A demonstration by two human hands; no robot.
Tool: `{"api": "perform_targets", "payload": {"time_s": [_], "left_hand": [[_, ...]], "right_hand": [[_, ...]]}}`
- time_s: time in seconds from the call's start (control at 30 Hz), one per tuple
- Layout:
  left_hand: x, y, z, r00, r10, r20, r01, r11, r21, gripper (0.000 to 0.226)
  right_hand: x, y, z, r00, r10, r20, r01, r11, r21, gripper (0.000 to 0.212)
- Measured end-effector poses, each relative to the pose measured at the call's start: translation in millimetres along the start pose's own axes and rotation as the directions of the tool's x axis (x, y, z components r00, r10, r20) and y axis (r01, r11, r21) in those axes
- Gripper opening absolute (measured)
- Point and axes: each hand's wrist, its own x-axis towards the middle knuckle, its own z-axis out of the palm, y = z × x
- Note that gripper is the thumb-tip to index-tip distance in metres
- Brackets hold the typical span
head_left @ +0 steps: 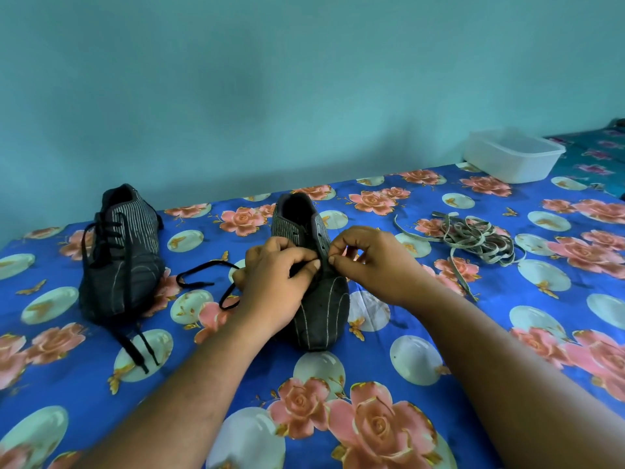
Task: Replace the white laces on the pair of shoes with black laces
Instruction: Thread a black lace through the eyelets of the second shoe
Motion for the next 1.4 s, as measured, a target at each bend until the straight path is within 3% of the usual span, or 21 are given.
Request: {"api": "perform_targets", "payload": {"time_s": [0.1, 0.2, 0.3, 0.37, 0.43, 0.47, 0.53, 0.6, 0.63, 0.7, 0.8, 0.97, 1.2, 1.4], "left_hand": [[-4.2, -9.0, -1.9, 0.999, 0.044, -0.029, -0.045, 0.998, -0.051, 0.039], [-7.2, -20.6, -4.5, 0.996, 0.083, -0.034, -0.085, 0.992, -0.091, 0.069], [-1.5, -32.0, -7.9, 1.000, -0.002, -0.013, -0.002, 0.965, -0.262, 0.072], [3.7, -39.9, -13.5, 0.998, -0.062, -0.009, 0.057, 0.951, -0.303, 0.067], [7.3, -46.4, -19.8, 0.993, -0.118, 0.012, 0.116, 0.940, -0.322, 0.064], [8.7, -48.3, -22.1, 0.990, -0.138, 0.019, 0.136, 0.929, -0.343, 0.060], [9.9, -48.1, -24.1, 0.987, -0.157, 0.025, 0.156, 0.919, -0.361, 0.055], [10.2, -47.5, -24.1, 0.989, -0.145, 0.004, 0.139, 0.938, -0.318, 0.058], [10.3, -47.8, -24.2, 0.991, -0.136, -0.013, 0.126, 0.949, -0.290, 0.060], [10.1, -48.3, -24.4, 0.993, -0.115, -0.036, 0.101, 0.956, -0.274, 0.064], [6.6, -46.3, -24.5, 1.000, -0.003, 0.001, 0.003, 0.950, -0.312, 0.061], [4.6, -43.0, -20.5, 0.995, 0.070, 0.066, -0.042, 0.935, -0.352, 0.040], [4.5, -45.3, -23.9, 0.992, -0.016, 0.126, 0.076, 0.869, -0.488, 0.037], [4.7, -43.6, -26.4, 0.993, -0.039, 0.112, 0.090, 0.864, -0.495, 0.036]], "right_hand": [[2.0, -0.9, -1.7, 0.991, 0.130, -0.039, -0.120, 0.975, 0.188, 0.012], [5.8, -2.8, -15.5, 0.933, 0.337, -0.123, -0.187, 0.751, 0.634, 0.014], [10.6, 2.0, -38.5, 0.787, 0.560, -0.259, -0.049, 0.475, 0.879, 0.013], [14.4, 14.2, -53.2, 0.641, 0.692, -0.332, 0.068, 0.380, 0.923, 0.011], [15.1, 26.6, -61.0, 0.536, 0.736, -0.413, 0.081, 0.442, 0.893, 0.009], [14.9, 31.2, -61.5, 0.526, 0.707, -0.473, 0.024, 0.543, 0.839, 0.008], [14.3, 34.6, -55.9, 0.628, 0.531, -0.569, -0.157, 0.802, 0.576, 0.009], [13.5, 34.3, -40.9, 0.836, 0.263, -0.482, -0.196, 0.963, 0.187, 0.019], [12.5, 31.8, -32.0, 0.915, 0.125, -0.384, -0.135, 0.991, 0.001, 0.024], [10.3, 27.6, -16.9, 0.986, -0.087, -0.145, 0.046, 0.963, -0.265, 0.031], [5.4, 24.6, -7.1, 0.986, -0.149, 0.073, 0.164, 0.941, -0.295, 0.029], [2.6, 22.2, -10.3, 0.984, -0.167, 0.054, 0.175, 0.963, -0.206, 0.008], [10.1, 44.9, -27.1, 0.973, -0.006, -0.230, -0.057, 0.962, -0.267, 0.006], [11.9, 66.1, -44.8, 0.849, 0.250, -0.465, -0.404, 0.875, -0.267, 0.019]]}}
